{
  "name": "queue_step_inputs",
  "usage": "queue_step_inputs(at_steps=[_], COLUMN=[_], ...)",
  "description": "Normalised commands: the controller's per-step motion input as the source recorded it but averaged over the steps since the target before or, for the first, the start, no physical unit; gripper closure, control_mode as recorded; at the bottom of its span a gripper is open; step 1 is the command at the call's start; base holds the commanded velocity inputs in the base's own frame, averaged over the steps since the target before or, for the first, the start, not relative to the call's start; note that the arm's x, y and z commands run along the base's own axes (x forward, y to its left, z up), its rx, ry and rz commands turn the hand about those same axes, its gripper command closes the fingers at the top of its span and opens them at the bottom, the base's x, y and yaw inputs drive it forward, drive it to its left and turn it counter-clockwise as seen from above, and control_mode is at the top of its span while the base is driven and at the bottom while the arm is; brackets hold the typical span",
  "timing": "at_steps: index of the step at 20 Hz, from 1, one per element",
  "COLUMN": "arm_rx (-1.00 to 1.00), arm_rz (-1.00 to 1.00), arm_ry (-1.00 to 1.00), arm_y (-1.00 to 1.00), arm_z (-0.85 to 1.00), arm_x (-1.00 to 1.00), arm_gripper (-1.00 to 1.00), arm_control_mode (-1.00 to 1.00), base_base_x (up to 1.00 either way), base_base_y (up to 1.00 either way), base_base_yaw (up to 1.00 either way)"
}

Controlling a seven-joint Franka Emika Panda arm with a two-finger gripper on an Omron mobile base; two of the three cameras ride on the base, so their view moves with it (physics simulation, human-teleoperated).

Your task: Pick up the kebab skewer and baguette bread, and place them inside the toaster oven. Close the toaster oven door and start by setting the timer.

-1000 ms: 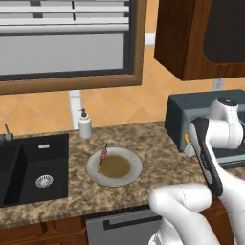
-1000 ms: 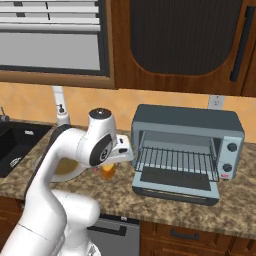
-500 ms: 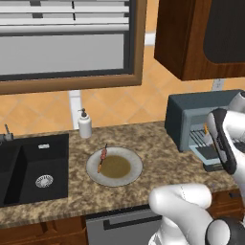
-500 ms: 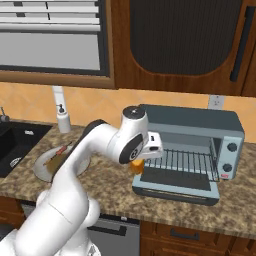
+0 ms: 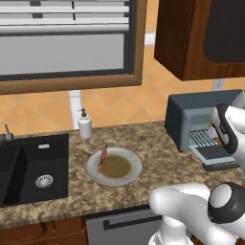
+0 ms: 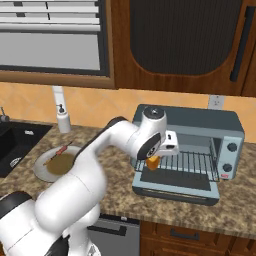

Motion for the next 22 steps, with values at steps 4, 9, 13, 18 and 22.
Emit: queue_step_inputs(at_steps=[4,9,13,18,22], arm_rx=[0.0,0.0,0.0,0.0,0.0], arm_rz=[-0.06,-0.03,0.0,0.0,0.0], arm_ry=[0.0,0.0,-0.01,0.0,0.0], arm_y=[-0.08,0.0,0.0,0.0,-0.01], arm_z=[-0.18,-0.21,-0.2,-0.11,0.0], arm_x=[0.26,0.08,0.0,0.01,0.13], arm_gripper=[1.0,1.0,1.0,1.0,1.0], arm_control_mode=[-1.0,-1.0,-1.0,-1.0,-1.0], base_base_x=[0.0,0.0,0.0,0.0,0.0], base_base_y=[0.0,0.0,0.0,0.0,0.0], base_base_yaw=[0.0,0.0,0.0,0.0,0.0])
